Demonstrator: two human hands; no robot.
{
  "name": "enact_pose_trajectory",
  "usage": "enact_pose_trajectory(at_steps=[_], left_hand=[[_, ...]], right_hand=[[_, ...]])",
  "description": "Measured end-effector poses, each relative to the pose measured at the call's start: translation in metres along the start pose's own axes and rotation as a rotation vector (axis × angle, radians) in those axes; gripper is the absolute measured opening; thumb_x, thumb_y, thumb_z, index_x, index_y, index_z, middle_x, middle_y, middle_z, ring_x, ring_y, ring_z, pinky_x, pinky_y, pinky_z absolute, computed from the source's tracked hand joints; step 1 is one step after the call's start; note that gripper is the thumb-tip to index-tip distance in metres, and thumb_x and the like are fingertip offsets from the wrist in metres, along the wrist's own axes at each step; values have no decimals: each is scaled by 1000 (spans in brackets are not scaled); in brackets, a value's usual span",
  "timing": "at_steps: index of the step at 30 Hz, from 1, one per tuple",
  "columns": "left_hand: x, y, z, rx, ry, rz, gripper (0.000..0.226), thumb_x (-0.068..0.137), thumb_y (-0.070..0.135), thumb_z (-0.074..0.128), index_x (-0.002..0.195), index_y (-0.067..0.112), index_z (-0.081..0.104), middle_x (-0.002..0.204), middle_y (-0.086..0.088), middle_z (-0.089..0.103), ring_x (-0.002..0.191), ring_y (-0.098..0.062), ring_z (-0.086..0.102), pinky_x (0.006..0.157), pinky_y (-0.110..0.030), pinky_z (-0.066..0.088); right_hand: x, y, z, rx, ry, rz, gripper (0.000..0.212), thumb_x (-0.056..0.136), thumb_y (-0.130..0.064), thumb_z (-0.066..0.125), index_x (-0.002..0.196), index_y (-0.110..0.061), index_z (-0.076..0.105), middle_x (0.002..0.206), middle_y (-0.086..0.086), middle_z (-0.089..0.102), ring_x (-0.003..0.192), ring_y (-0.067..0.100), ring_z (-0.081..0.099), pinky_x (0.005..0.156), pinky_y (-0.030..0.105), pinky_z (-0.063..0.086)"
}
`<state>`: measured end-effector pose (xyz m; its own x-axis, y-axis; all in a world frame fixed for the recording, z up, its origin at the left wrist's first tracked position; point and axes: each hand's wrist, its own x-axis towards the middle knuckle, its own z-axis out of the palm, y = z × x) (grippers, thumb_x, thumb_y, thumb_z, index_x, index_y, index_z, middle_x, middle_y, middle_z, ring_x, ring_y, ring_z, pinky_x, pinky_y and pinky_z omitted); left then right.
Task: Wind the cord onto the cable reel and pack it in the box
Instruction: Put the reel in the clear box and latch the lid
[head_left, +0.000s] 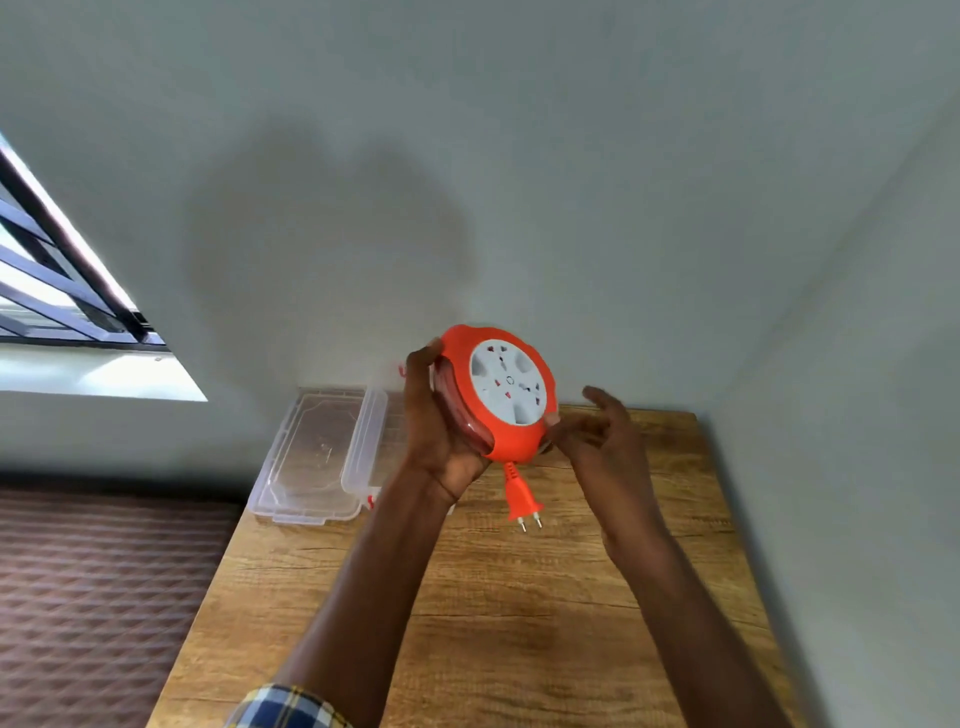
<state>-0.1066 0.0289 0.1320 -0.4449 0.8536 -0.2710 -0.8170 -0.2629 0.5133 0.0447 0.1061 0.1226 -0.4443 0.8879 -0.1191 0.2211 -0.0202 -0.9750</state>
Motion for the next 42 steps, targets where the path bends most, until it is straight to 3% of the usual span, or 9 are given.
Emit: enact_pose_trajectory(at_steps=[3, 10, 17, 23, 26, 30, 32, 36, 42], left_hand=[[-5, -6, -9, -19, 13, 67, 70, 97, 59, 43, 144, 11, 62, 152, -24, 56, 143, -45, 49, 122, -63, 31], [-22, -2, -31, 277, 37, 77, 62, 98, 53, 56, 140, 8, 66, 139, -22, 67, 127, -40, 66, 104, -54, 55], [-34, 20, -54, 905, 182, 214, 34, 87, 35, 83, 119, 27, 74, 107, -5, 82, 95, -30, 80, 78, -47, 67], [-42, 14, -72, 511, 335, 357, 47, 79, 17, 85, 121, 14, 64, 115, -15, 79, 103, -39, 77, 82, -56, 61], [-43, 5, -76, 456, 398, 454, 53, 79, 20, 81, 125, 16, 57, 117, -12, 77, 104, -35, 77, 77, -52, 65], [-44, -7, -82, 645, 401, 589, 49, 82, 20, 81, 123, 25, 52, 107, 4, 73, 97, -22, 77, 69, -35, 65], [-43, -12, -87, 683, 389, 595, 49, 82, 20, 80, 120, 33, 53, 109, 0, 69, 98, -25, 75, 70, -41, 66], [-38, -14, -102, 598, 405, 527, 57, 77, 31, 83, 126, 40, 54, 124, -5, 67, 109, -28, 72, 83, -55, 66], [-25, -8, -110, 516, 397, 495, 68, 79, 33, 82, 139, 51, 53, 133, 6, 68, 121, -25, 69, 95, -55, 62]], right_hand=[[0, -2, 2, 196, -156, 212, 42, 90, -29, 77, 130, -25, 64, 101, -5, 80, 90, 14, 77, 76, 35, 50], [3, 8, 14, 205, -109, 200, 48, 83, -5, 83, 123, -26, 67, 105, -6, 78, 95, 13, 73, 51, 13, 51], [10, 4, 31, -178, -162, -79, 67, 84, 2, 77, 138, -33, 63, 121, -12, 68, 95, 1, 63, 75, 34, 65], [-12, 2, 66, -341, 124, -300, 33, 90, -24, 76, 120, -31, 64, 117, -6, 62, 106, 16, 64, 86, 37, 57], [-24, 2, 86, -104, -129, -70, 28, 97, -40, 68, 124, -33, 64, 123, -9, 67, 108, 10, 67, 84, 30, 61], [-19, -9, 100, 40, -317, 170, 48, 92, -67, 52, 129, -38, 63, 131, -8, 67, 115, 17, 67, 97, 45, 59], [-10, -12, 104, 78, -359, 262, 62, 85, -77, 53, 132, -38, 63, 127, -10, 68, 113, 16, 67, 97, 47, 59], [11, -9, 118, 123, -330, 347, 36, 93, -59, 65, 117, -33, 70, 116, -7, 76, 101, 15, 72, 78, 34, 60], [43, 5, 147, -106, -290, 247, 38, 94, -28, 74, 129, -32, 61, 134, -2, 64, 114, 24, 62, 99, 46, 56]])
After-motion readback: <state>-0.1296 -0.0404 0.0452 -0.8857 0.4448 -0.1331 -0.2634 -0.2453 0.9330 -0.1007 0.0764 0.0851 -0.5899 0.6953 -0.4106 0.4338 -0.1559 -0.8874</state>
